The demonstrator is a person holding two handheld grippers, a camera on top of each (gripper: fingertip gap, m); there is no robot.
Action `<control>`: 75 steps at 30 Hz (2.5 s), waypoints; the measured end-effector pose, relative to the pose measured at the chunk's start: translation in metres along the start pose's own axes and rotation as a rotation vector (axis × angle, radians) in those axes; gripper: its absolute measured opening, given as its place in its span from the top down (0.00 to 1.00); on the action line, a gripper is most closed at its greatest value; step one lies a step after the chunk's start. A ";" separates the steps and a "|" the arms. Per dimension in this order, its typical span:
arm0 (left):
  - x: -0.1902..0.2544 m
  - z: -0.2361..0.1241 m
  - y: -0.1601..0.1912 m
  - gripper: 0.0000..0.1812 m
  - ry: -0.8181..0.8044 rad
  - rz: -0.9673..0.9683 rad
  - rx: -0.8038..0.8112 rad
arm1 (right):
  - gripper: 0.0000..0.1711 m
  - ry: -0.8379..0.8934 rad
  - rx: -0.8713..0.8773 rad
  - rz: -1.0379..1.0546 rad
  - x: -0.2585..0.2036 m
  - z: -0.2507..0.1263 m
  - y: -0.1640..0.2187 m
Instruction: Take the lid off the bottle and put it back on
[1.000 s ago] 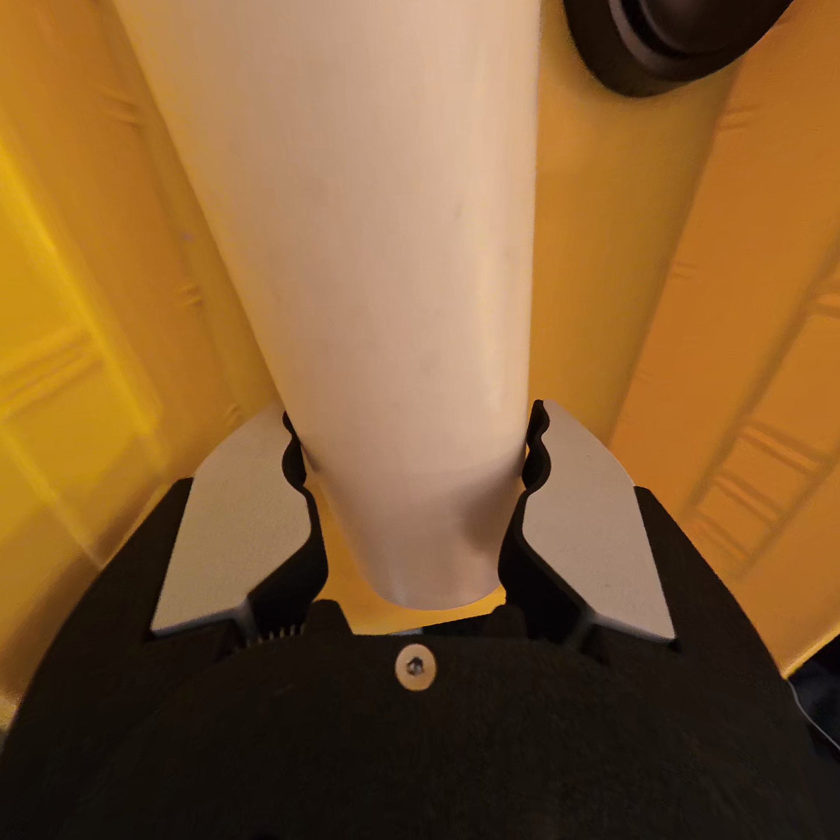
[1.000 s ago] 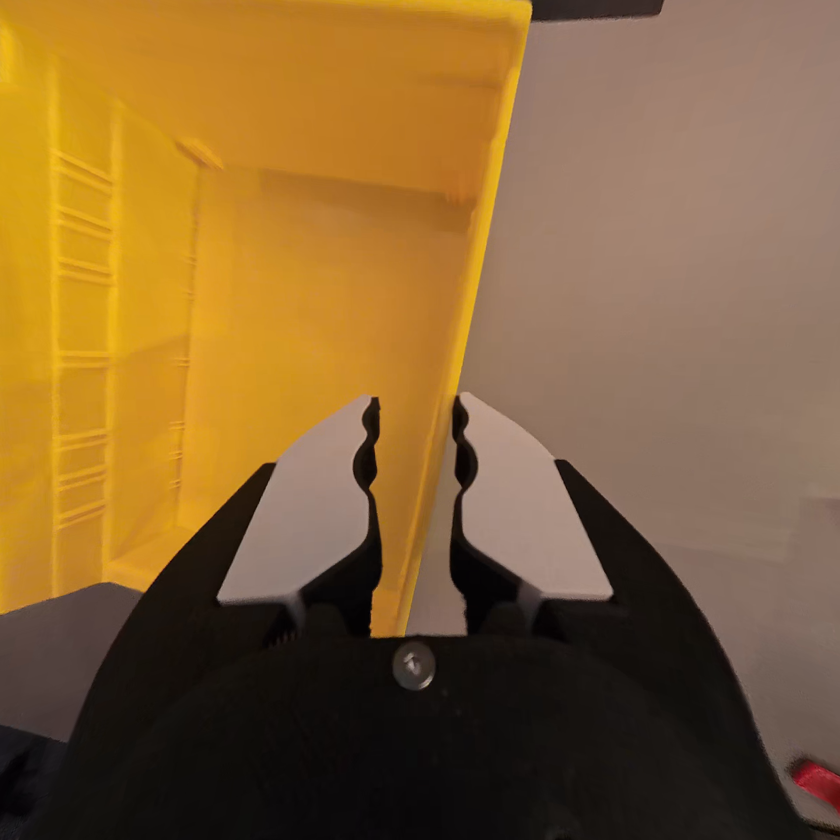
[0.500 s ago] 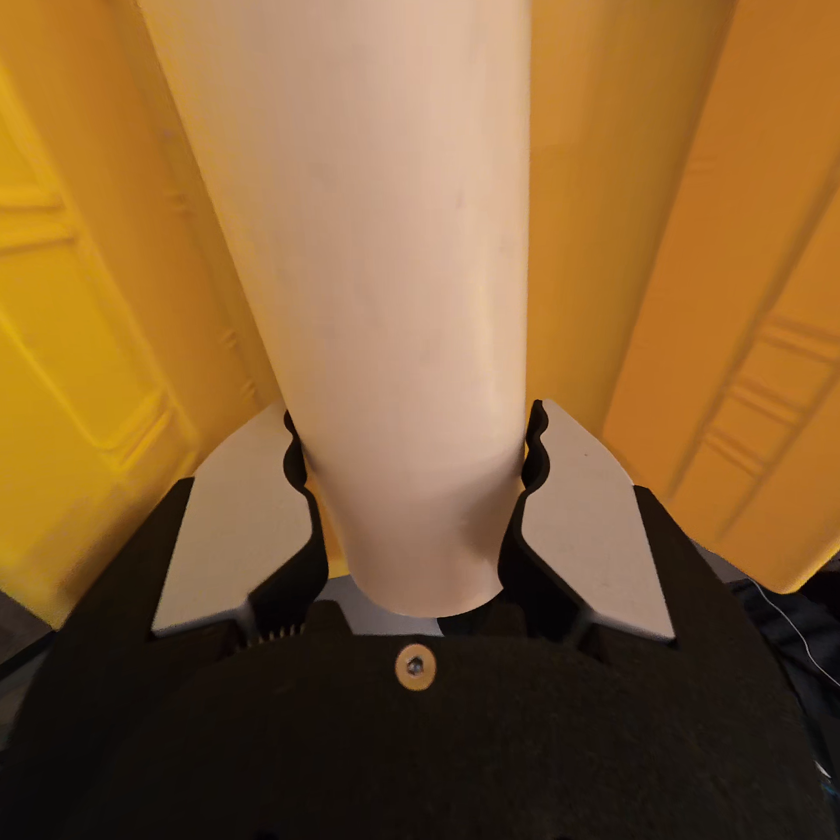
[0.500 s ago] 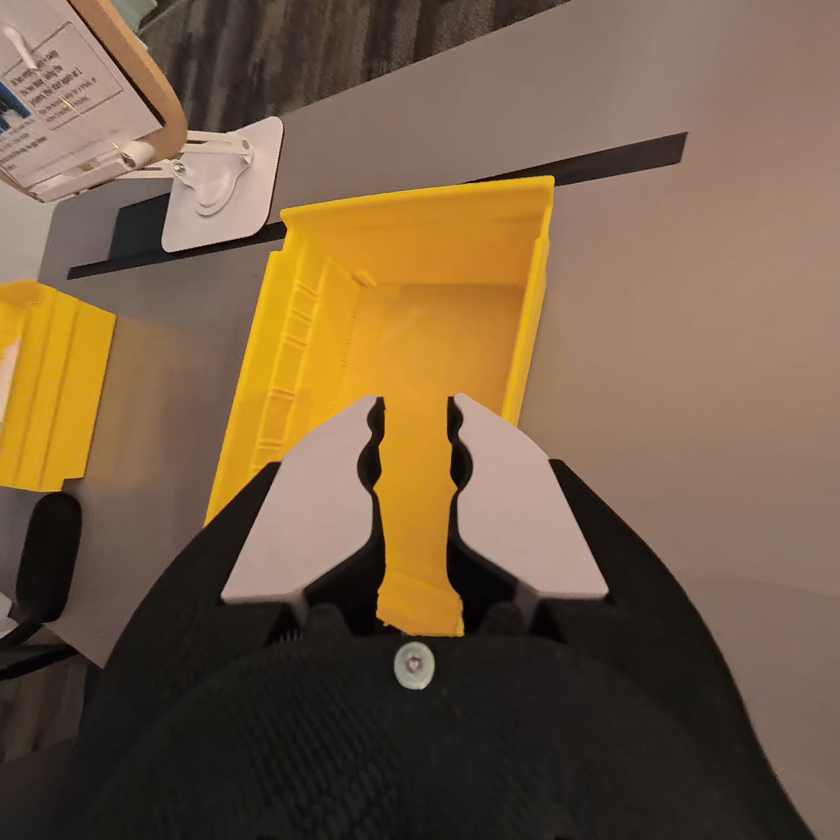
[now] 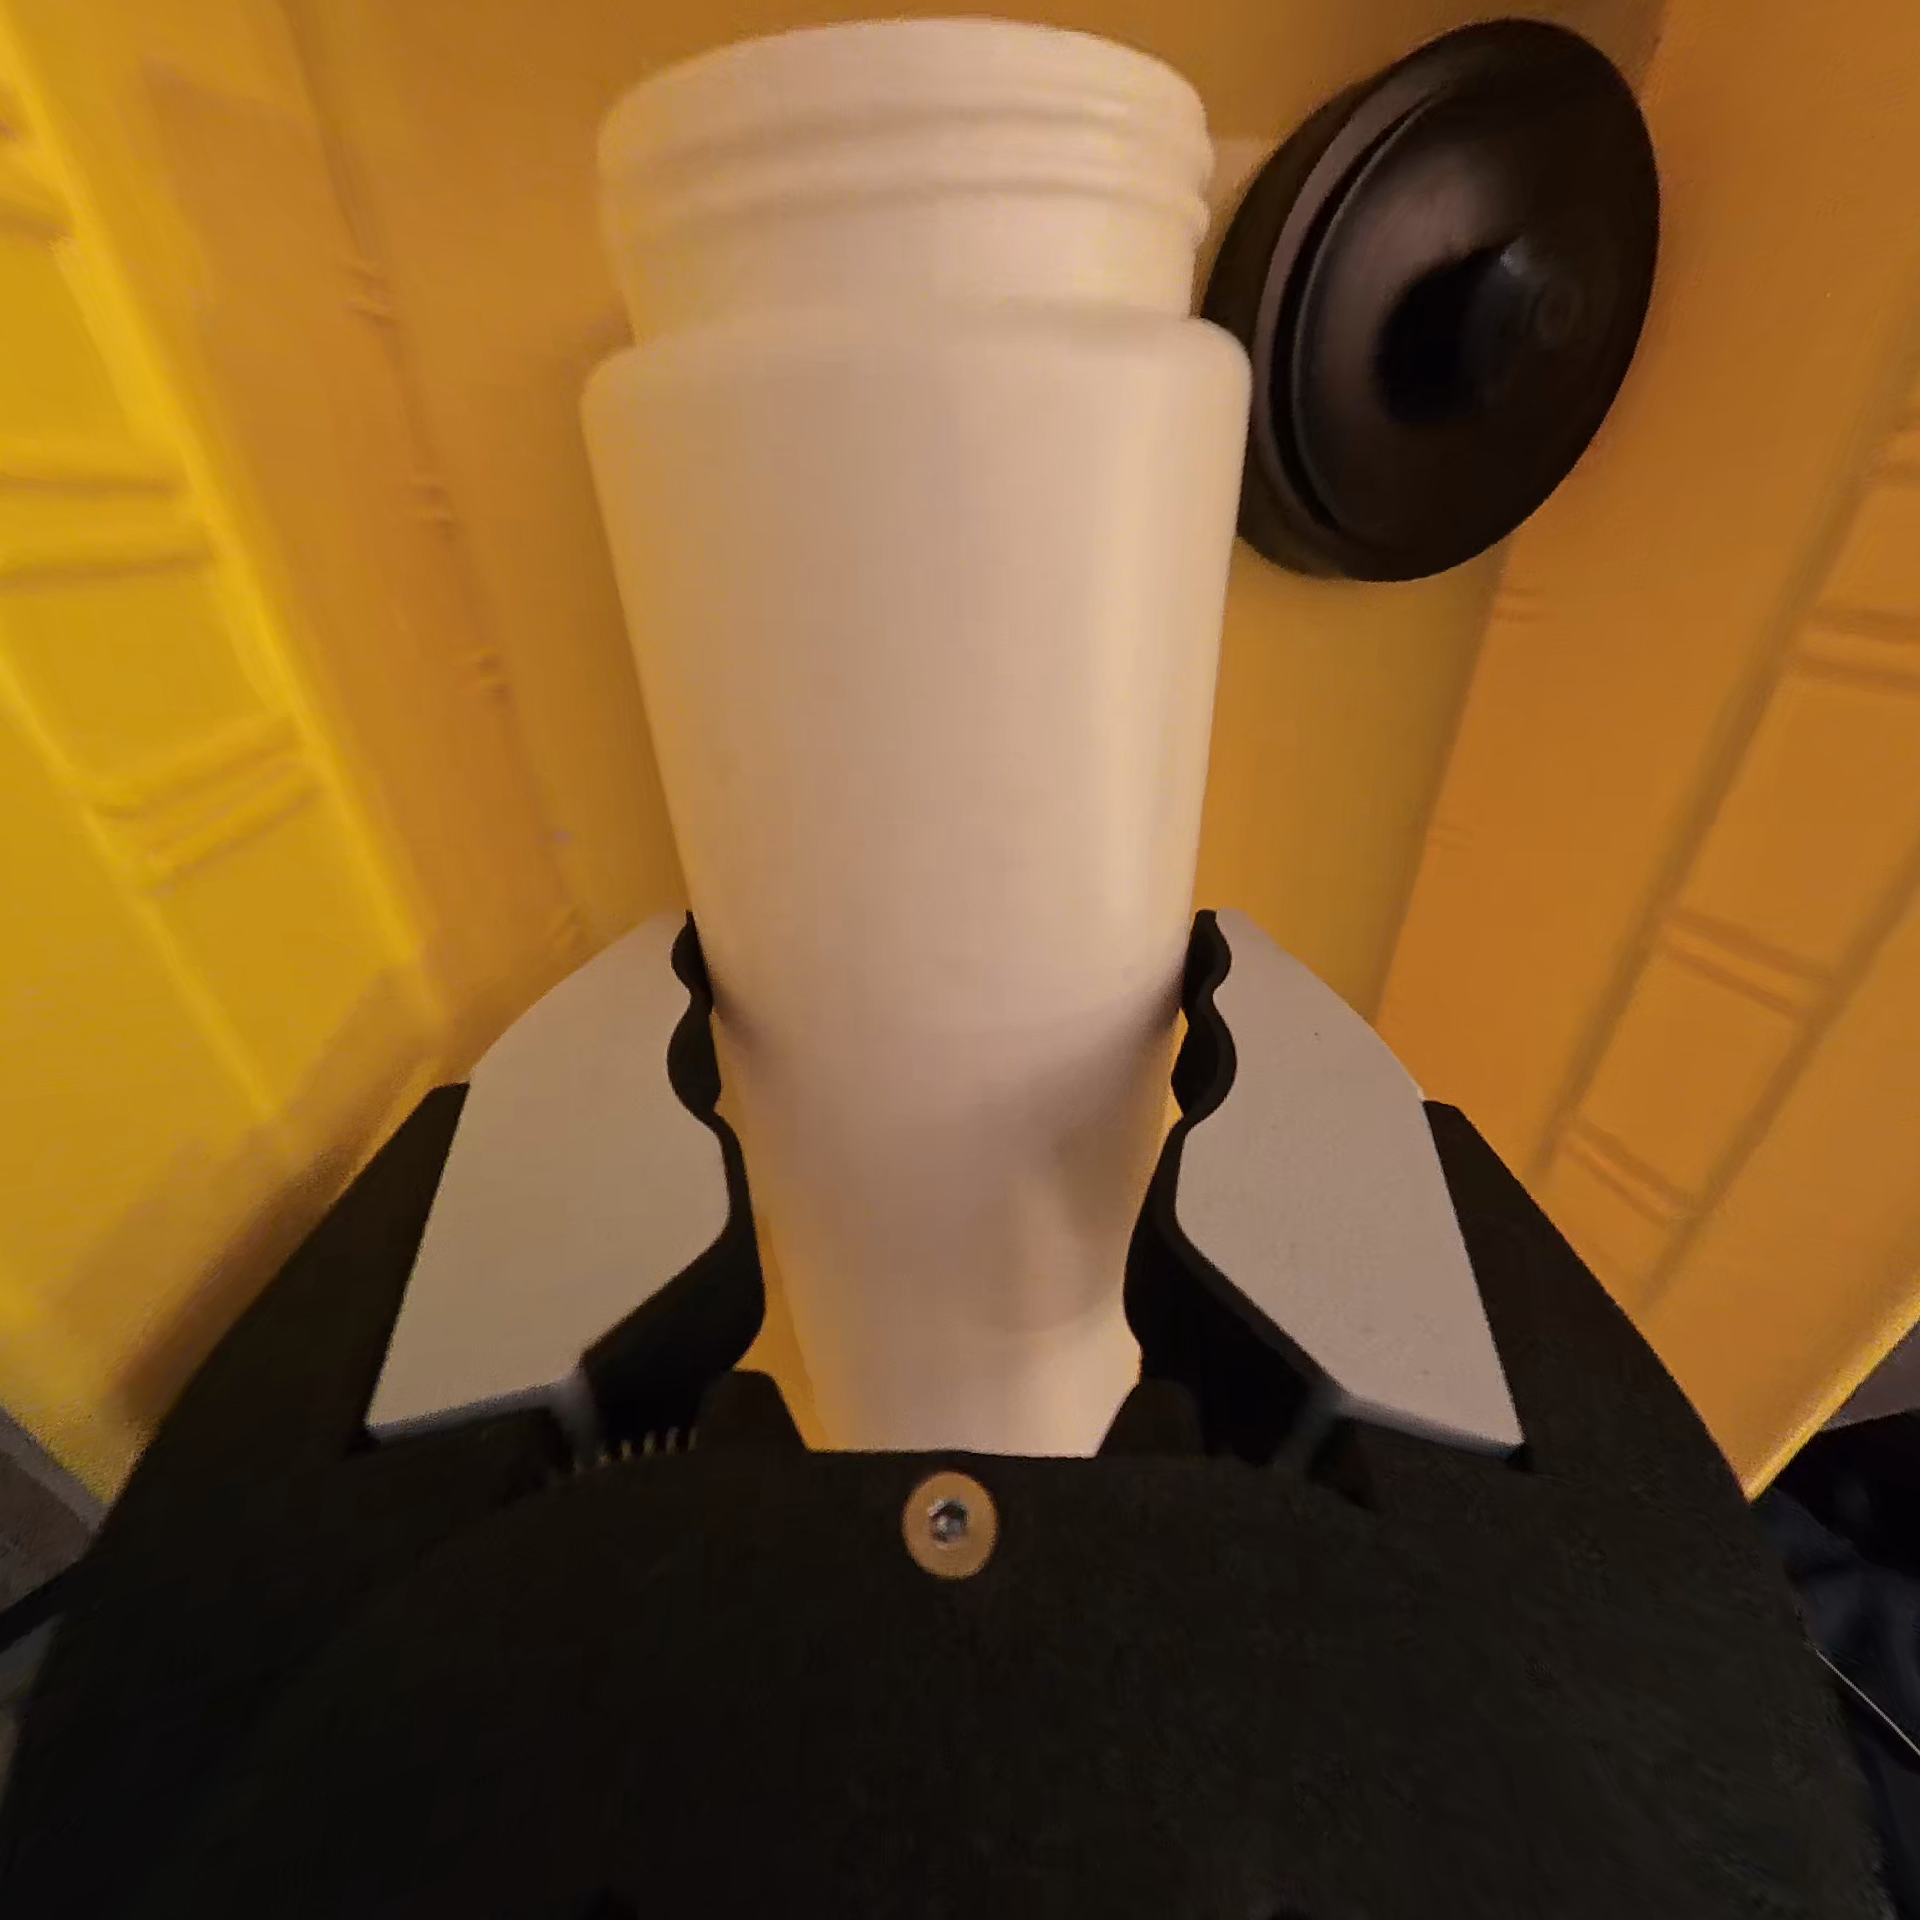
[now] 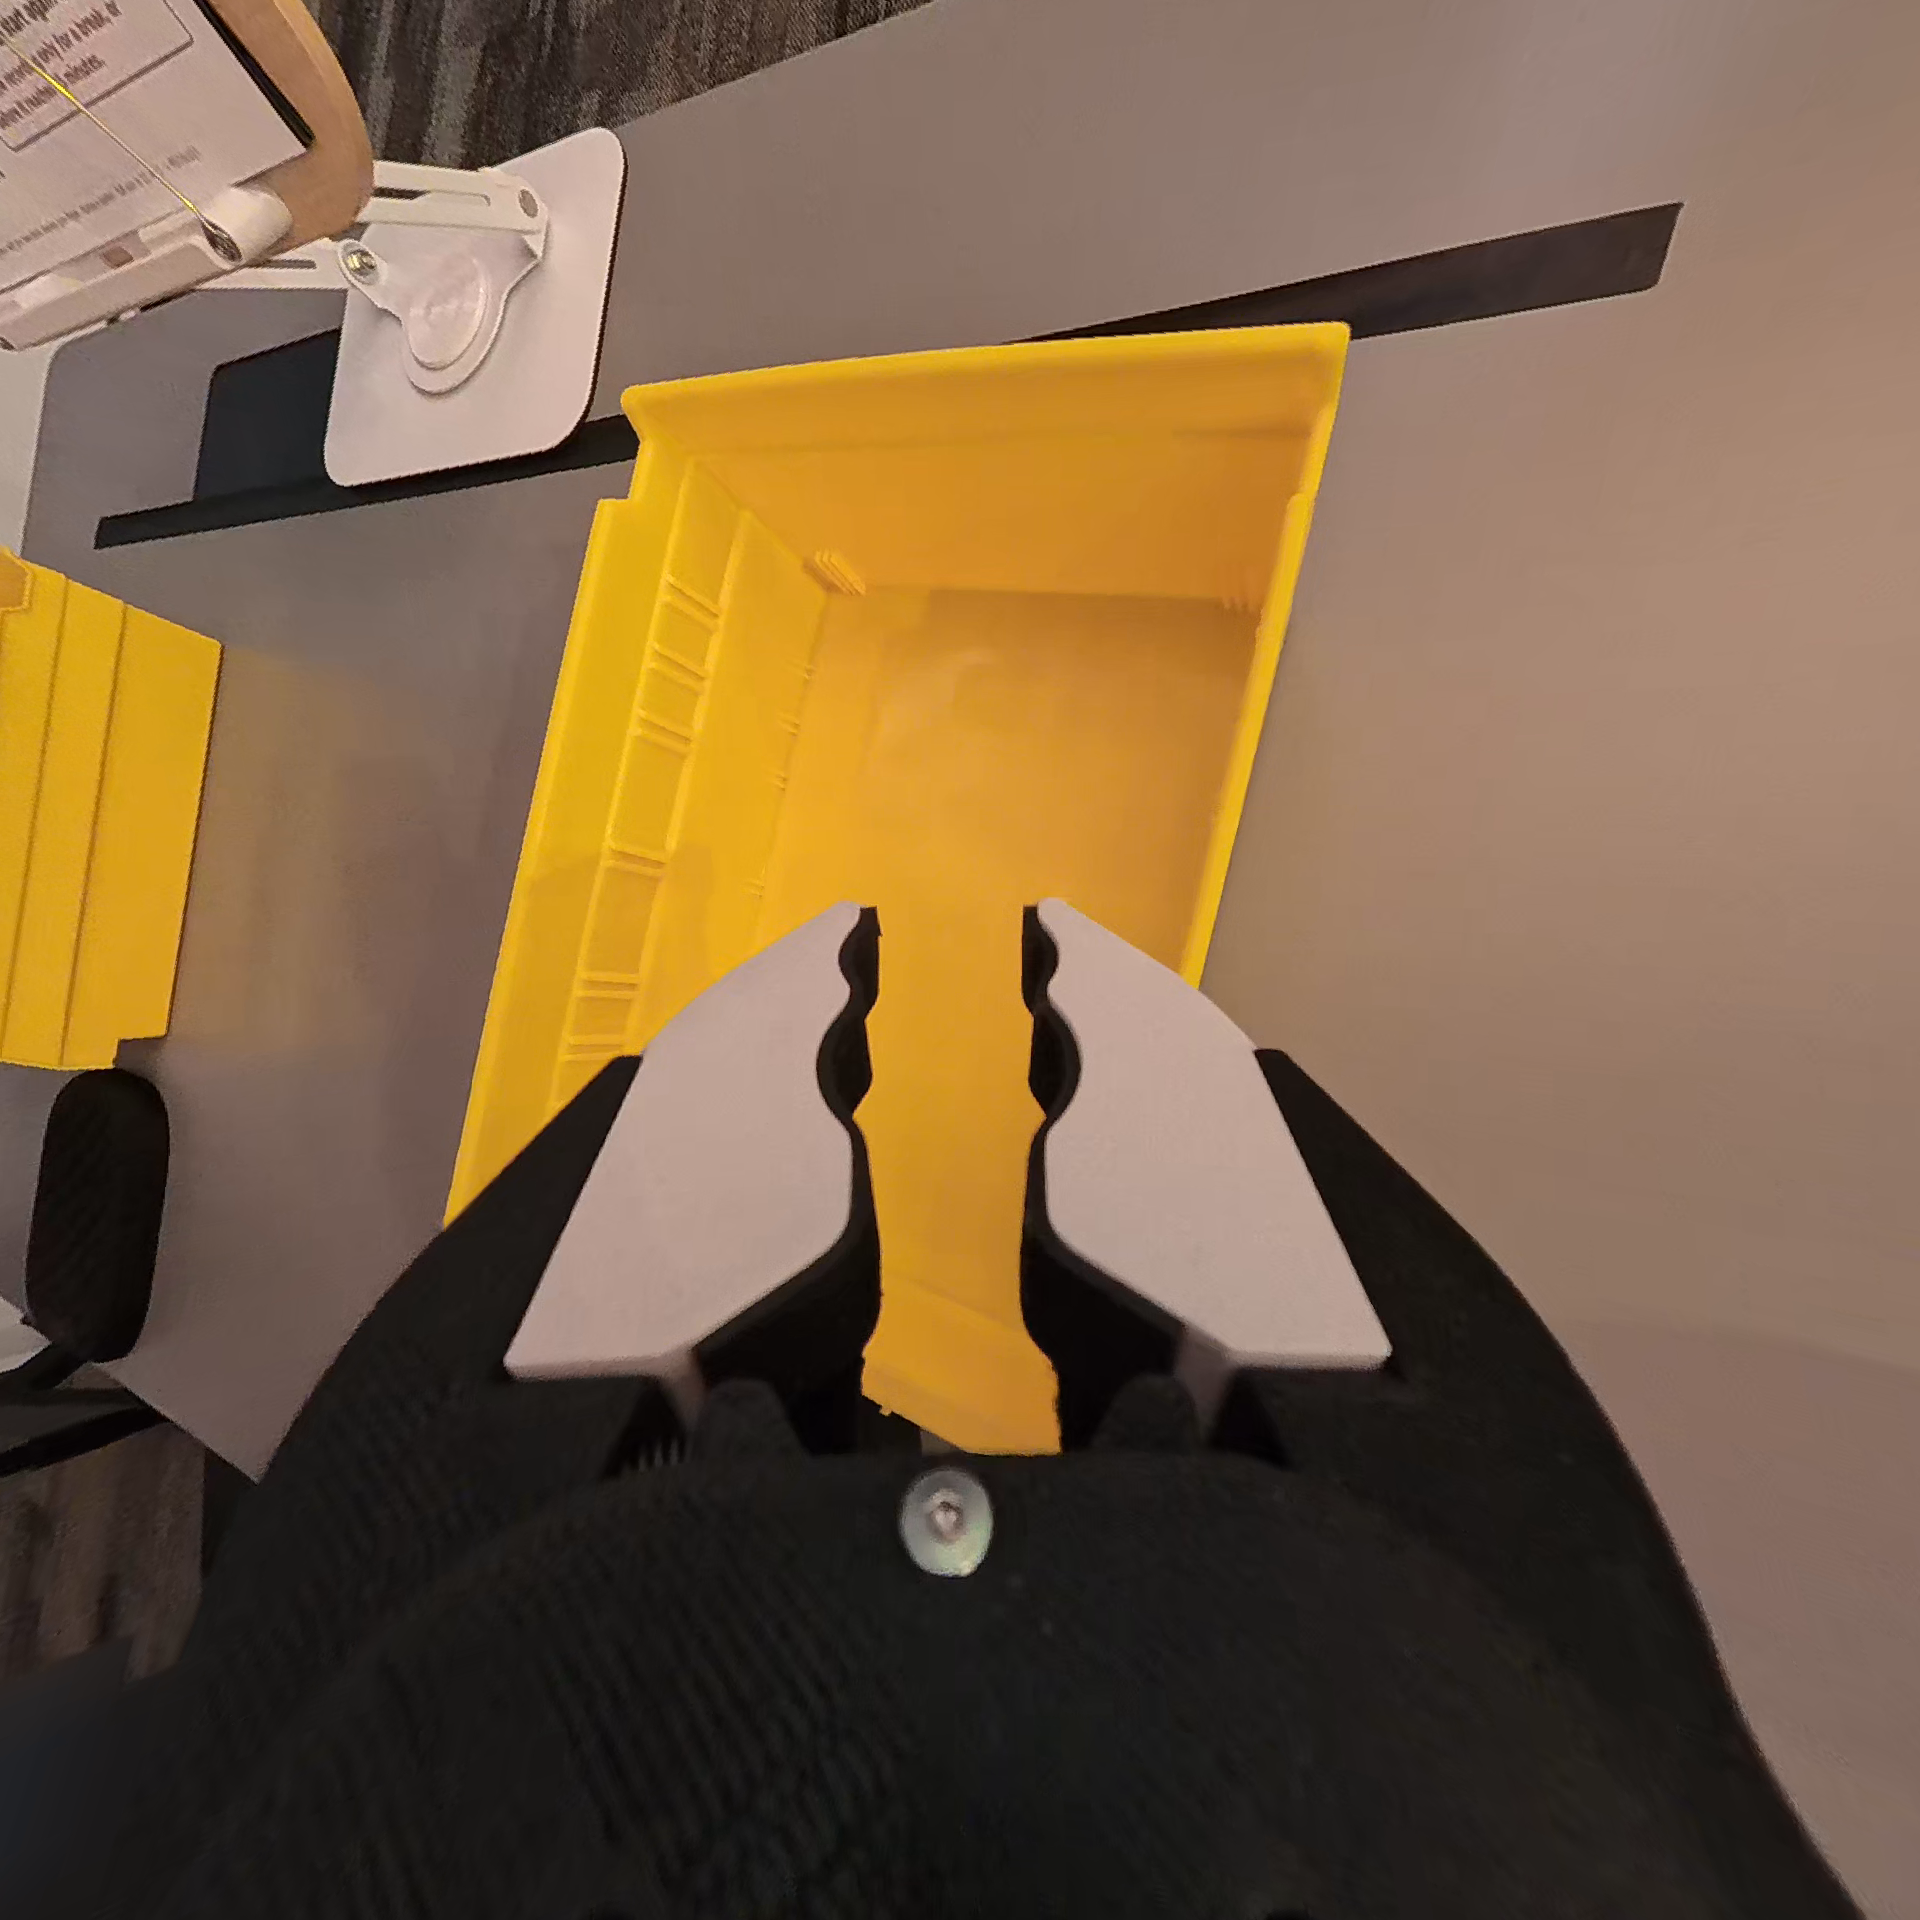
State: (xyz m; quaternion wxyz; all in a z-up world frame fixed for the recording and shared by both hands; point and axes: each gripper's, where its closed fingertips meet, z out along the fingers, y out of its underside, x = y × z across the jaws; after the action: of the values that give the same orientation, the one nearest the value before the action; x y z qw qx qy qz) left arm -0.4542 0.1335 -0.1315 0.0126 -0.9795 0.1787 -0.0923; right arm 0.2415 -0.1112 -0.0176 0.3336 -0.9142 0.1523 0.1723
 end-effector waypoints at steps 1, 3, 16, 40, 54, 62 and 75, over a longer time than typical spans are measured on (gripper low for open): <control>0.000 -0.001 0.001 0.52 -0.007 0.007 -0.005 | 0.84 0.002 -0.005 -0.002 0.000 0.001 0.001; -0.002 -0.003 0.002 0.52 -0.033 0.028 0.004 | 0.84 0.003 -0.014 -0.001 0.000 0.001 0.001; 0.090 -0.162 -0.028 0.52 -0.055 0.396 0.688 | 0.84 -0.049 0.356 -0.148 -0.047 -0.047 -0.056; 0.389 -0.008 -0.008 0.52 0.462 0.894 0.956 | 0.57 -0.823 0.250 -0.769 -0.315 0.084 0.006; 0.375 -0.014 0.009 0.39 0.320 0.916 1.106 | 0.57 -0.831 0.225 -0.929 -0.335 0.087 0.029; 0.284 -0.098 0.081 0.48 0.275 0.711 1.139 | 0.57 -0.833 0.388 -0.943 -0.330 0.019 0.008; 0.075 -0.080 -0.008 0.60 0.047 0.570 0.962 | 0.58 -0.725 0.532 -1.033 -0.323 -0.036 0.003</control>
State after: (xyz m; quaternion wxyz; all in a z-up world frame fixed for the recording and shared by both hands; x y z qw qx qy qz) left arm -0.3979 0.1152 -0.0389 0.4783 -0.7741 0.3744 -0.1784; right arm -0.0407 -0.0846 0.1409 0.6162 -0.6411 -0.3875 0.2432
